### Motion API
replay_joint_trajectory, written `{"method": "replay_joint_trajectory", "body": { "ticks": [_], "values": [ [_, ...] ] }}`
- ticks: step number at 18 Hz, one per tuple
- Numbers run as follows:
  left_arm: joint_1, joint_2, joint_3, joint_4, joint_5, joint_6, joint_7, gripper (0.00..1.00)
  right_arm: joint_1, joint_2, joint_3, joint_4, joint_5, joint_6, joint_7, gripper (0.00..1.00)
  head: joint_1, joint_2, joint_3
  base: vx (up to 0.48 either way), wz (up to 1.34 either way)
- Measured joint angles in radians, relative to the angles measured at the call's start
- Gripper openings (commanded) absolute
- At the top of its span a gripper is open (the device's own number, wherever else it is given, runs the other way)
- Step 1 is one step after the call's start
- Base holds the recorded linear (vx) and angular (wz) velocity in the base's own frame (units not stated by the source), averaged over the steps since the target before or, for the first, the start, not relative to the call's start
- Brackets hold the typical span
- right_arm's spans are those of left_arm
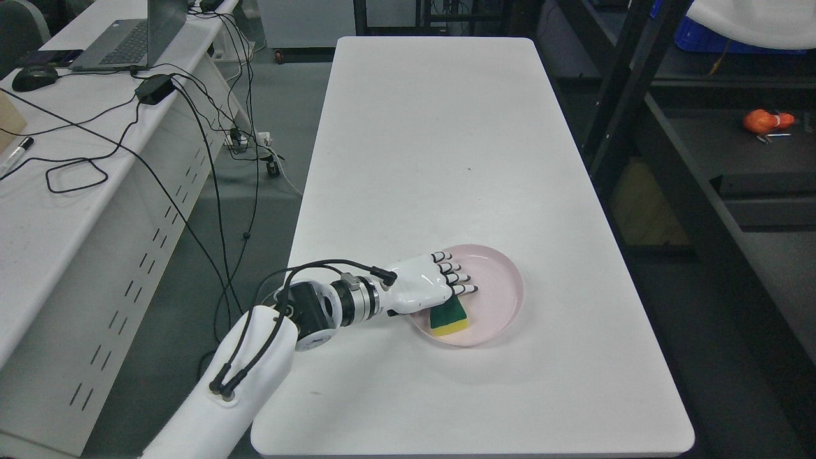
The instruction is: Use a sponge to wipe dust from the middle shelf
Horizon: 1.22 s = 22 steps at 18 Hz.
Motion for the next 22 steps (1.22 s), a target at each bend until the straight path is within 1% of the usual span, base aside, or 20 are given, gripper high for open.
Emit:
{"method": "replay_joint_trajectory", "body": {
  "ticks": [2,3,6,10,14,15,16,17,19,20,22],
  "values": [
    [-0.001,-0.005,0.002,0.009,0.036,0.001,-0.007,0.42,0.0,0.0,0.0,0.0,0.0,0.0,0.0,1.0,0.0,0.0,0.0,0.0,0.0],
    [-0.001,-0.007,0.004,0.013,0.061,-0.003,-0.01,0.36,0.0,0.0,0.0,0.0,0.0,0.0,0.0,1.0,0.0,0.0,0.0,0.0,0.0],
    [0.001,-0.011,0.014,0.023,0.139,-0.02,-0.018,0.22,0.0,0.0,0.0,0.0,0.0,0.0,0.0,1.0,0.0,0.0,0.0,0.0,0.0],
    [0.0,-0.013,0.037,0.028,0.257,-0.038,-0.017,0.0,0.0,0.0,0.0,0.0,0.0,0.0,0.001,1.0,0.0,0.0,0.0,-0.001,-0.01],
    [0.0,-0.01,0.068,0.031,0.395,-0.093,-0.012,0.0,0.0,0.0,0.0,0.0,0.0,0.0,0.001,1.0,0.0,0.0,0.0,0.0,0.0],
    [0.001,-0.008,0.074,0.032,0.415,-0.097,-0.012,0.04,0.0,0.0,0.0,0.0,0.0,0.0,0.001,1.0,0.0,0.0,0.0,0.0,0.0],
    [0.002,-0.006,0.079,0.033,0.432,-0.102,-0.012,0.22,0.0,0.0,0.0,0.0,0.0,0.0,0.001,1.0,0.0,0.0,0.0,0.0,0.0],
    [0.003,-0.005,0.083,0.034,0.446,-0.104,-0.013,0.42,0.0,0.0,0.0,0.0,0.0,0.0,0.001,1.0,0.0,0.0,0.0,0.0,0.0],
    [0.003,-0.004,0.089,0.036,0.465,-0.097,-0.022,0.9,0.0,0.0,0.0,0.0,0.0,0.0,0.001,1.0,0.0,0.0,0.0,0.0,0.0],
    [0.003,-0.004,0.09,0.037,0.471,-0.071,-0.023,0.98,0.0,0.0,0.0,0.0,0.0,0.0,0.001,1.0,0.0,0.0,0.0,0.0,0.0],
    [0.0,-0.004,0.087,0.039,0.485,-0.005,-0.024,0.99,0.0,0.0,0.0,0.0,0.0,0.0,0.001,1.0,0.0,0.0,0.0,0.0,0.0]
  ]
}}
